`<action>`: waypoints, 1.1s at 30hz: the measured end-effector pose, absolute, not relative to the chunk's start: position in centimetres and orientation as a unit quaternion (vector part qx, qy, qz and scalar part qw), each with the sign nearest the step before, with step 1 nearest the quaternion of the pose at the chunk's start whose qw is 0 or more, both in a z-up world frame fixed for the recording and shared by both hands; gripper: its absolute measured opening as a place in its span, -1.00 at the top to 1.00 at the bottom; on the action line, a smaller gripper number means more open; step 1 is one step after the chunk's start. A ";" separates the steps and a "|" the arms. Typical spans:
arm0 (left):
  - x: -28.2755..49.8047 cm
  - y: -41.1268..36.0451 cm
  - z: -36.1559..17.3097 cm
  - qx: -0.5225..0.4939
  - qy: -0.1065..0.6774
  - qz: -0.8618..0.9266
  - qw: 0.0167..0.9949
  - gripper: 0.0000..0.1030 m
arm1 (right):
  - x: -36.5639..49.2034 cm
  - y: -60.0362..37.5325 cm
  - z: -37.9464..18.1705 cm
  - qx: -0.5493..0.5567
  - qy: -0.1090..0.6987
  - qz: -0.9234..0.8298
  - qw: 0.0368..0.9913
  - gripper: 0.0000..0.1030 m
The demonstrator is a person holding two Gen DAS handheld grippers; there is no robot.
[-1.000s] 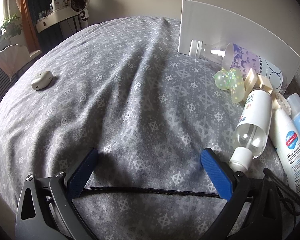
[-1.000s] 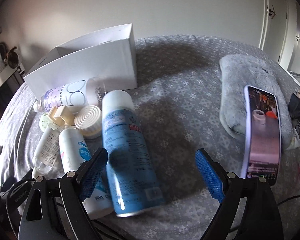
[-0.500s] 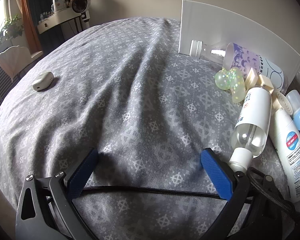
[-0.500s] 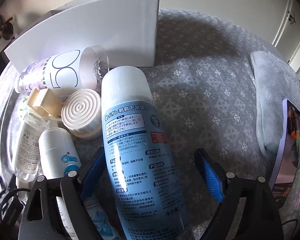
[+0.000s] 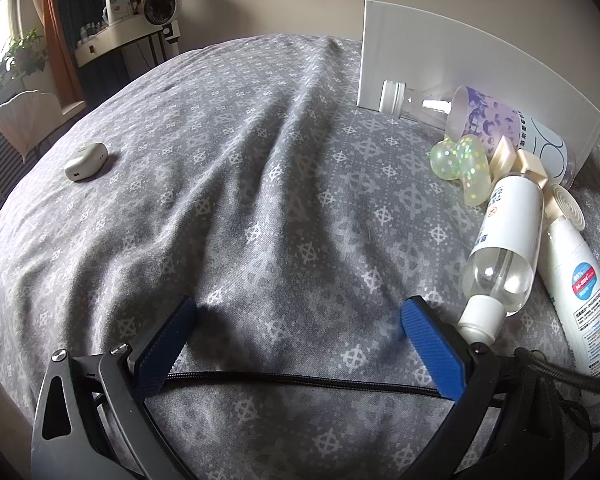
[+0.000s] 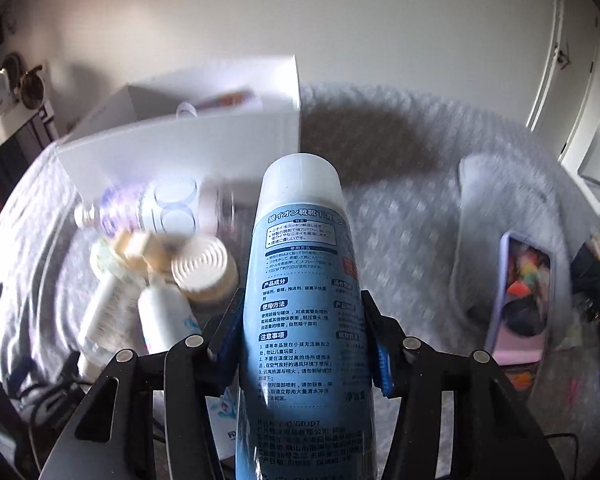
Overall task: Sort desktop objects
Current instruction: 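Lift the blue spray can into the white box and release it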
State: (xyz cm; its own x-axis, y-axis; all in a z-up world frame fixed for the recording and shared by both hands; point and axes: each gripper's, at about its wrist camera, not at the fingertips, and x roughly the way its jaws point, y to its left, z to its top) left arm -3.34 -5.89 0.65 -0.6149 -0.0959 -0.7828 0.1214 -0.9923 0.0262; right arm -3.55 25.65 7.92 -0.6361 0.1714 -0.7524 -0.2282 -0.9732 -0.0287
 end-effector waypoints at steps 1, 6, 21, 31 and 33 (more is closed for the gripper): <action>-3.3 -5.9 0.6 0.435 0.015 -0.898 0.060 -0.99 | -3.5 25.6 8.9 -0.400 0.034 0.909 0.113 0.02; -3.4 -5.9 0.6 0.435 0.015 -0.898 0.061 -0.99 | -5.0 25.1 13.2 -0.345 0.033 0.931 0.114 0.02; -3.6 -5.9 0.4 0.436 0.017 -0.898 0.064 -0.99 | -20.5 20.1 16.8 -0.314 0.047 0.941 0.115 0.02; -3.6 -5.6 0.4 0.433 0.018 -0.899 0.068 -0.99 | -22.9 15.7 12.2 -0.344 -0.029 0.932 0.108 -0.45; -3.6 -5.6 0.4 0.433 0.018 -0.899 0.068 -0.99 | -21.0 15.5 12.7 -0.320 -0.034 0.940 0.115 -0.81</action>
